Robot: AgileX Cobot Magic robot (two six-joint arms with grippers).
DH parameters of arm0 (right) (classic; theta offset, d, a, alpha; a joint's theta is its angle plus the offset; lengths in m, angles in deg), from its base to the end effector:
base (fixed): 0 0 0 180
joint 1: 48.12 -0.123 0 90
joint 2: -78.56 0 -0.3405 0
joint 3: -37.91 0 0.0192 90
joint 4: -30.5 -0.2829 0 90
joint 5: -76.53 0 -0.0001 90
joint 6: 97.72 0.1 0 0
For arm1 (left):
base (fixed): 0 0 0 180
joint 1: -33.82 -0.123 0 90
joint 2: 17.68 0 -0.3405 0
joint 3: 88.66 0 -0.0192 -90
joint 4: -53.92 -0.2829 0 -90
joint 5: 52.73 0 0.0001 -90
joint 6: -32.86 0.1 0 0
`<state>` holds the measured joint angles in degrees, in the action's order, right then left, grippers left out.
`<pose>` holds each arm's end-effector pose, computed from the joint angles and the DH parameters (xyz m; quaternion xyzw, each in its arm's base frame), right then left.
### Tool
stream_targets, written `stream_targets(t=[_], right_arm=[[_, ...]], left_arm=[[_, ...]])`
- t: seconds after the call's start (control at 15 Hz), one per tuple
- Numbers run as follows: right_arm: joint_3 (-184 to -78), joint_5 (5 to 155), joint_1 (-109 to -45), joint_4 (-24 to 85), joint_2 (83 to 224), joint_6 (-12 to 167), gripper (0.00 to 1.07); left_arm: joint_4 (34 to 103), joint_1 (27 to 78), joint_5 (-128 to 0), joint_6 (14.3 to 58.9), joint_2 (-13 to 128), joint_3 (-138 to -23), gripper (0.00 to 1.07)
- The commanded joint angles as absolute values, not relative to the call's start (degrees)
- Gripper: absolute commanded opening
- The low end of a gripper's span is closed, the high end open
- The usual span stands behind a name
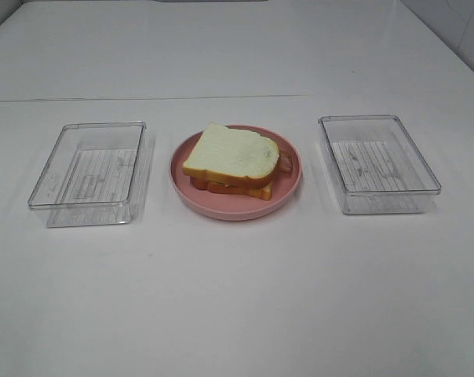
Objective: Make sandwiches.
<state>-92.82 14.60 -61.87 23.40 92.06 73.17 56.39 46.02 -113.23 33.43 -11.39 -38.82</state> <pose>-0.0089 0.0091 0.2926 -0.1748 0.8667 0.0806 0.4603 -0.0252 0.0016 0.2891 0.0954 0.8454 -0.0746 0.5202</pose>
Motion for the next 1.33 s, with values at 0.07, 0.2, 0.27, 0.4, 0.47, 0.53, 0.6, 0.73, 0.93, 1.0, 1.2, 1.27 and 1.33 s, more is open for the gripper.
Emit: stream_targets(t=[0.07,0.2,0.27,0.4,0.47,0.53,0.6,0.73,0.93,1.0,1.2,1.27,1.33], right_arm=[[-92.6,15.5,-61.9,23.4,88.6,72.6,0.76],[-92.6,15.5,-61.9,23.3,87.3,72.6,0.76],[-92.6,15.5,-61.9,23.2,87.5,72.6,0.76],[-92.6,15.5,-61.9,23.2,87.5,72.6,0.76],[-92.6,15.5,-61.9,23.2,87.5,72.6,0.76],[-92.6,15.5,-61.9,23.2,87.5,72.6,0.76],[-92.6,15.5,-61.9,23.2,87.5,72.6,0.76],[-92.6,15.5,-60.8,22.6,87.0,72.6,0.76],[-92.6,15.5,-54.6,22.1,86.6,72.6,0.76],[-92.6,15.5,-53.5,22.1,86.4,72.6,0.76],[-92.5,15.5,-50.5,21.8,83.8,72.6,0.76],[-92.5,15.5,-50.5,21.8,83.8,72.6,0.76],[-92.5,15.5,-50.5,21.8,83.8,72.6,0.76]], left_arm=[[56.4,46.3,-112.6,33.6,-11.9,-38.7,0.69],[56.4,46.3,-112.6,33.6,-11.9,-38.7,0.69],[56.4,46.3,-112.6,33.6,-11.9,-38.7,0.69],[56.4,46.3,-112.6,33.6,-11.9,-38.7,0.69],[56.4,46.3,-112.6,33.6,-11.9,-38.7,0.69],[56.4,46.3,-112.6,33.6,-11.9,-38.7,0.69],[56.4,46.3,-112.6,33.6,-11.9,-38.7,0.69],[56.4,45.9,-112.6,33.6,-12.0,-38.7,0.69],[56.4,40.8,-112.6,33.6,-12.0,-38.7,0.69],[56.4,38.9,-112.5,33.6,-12.0,-38.7,0.69],[56.5,34.4,-112.5,33.6,-12.9,-38.7,0.69],[56.6,34.4,-112.5,33.6,-12.9,-38.7,0.69],[56.6,34.4,-112.5,33.6,-12.9,-38.7,0.69]])
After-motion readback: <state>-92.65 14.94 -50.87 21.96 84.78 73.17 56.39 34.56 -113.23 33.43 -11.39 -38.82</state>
